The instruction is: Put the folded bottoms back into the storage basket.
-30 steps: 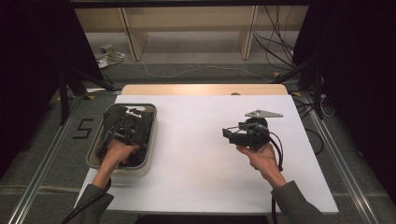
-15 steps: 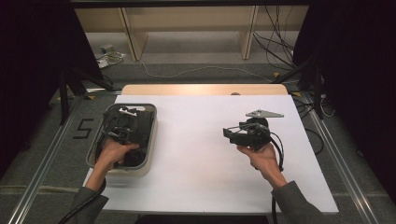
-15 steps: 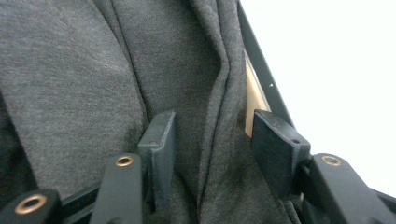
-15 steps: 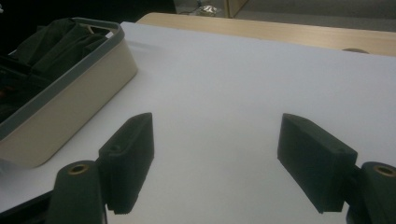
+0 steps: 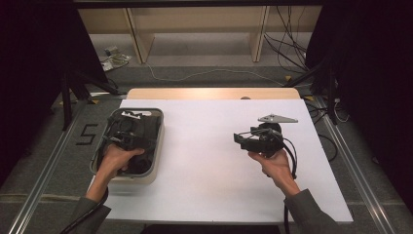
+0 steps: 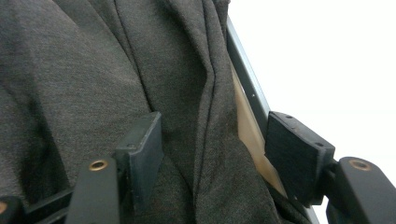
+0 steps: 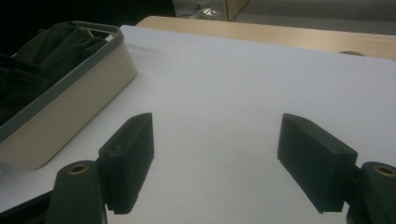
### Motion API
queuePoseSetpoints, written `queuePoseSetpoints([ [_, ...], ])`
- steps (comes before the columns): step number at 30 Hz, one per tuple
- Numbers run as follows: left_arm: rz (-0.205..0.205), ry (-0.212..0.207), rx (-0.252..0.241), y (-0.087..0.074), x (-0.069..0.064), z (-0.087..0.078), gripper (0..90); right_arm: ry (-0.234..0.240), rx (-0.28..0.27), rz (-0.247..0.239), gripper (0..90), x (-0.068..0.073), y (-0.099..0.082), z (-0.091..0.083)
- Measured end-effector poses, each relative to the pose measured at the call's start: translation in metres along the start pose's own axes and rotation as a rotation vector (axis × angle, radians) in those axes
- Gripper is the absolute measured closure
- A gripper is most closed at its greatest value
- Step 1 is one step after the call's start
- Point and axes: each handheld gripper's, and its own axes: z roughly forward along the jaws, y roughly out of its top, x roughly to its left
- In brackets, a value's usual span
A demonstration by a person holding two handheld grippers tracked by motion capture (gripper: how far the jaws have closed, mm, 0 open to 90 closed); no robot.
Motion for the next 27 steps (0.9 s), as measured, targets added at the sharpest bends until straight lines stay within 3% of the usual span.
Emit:
queuePoseSetpoints([
  [16,0.002,0.004,-0.06,0.005,-0.01,-0.016,21.8,-0.001,-0.006,0.001,27.5,-0.001,0.0,-0.003],
  [27,0.02,-0.006,-0.108,0.008,-0.022,-0.026,19.0,0.002,-0.013,-0.001,27.3,-0.002,0.0,-0.004],
])
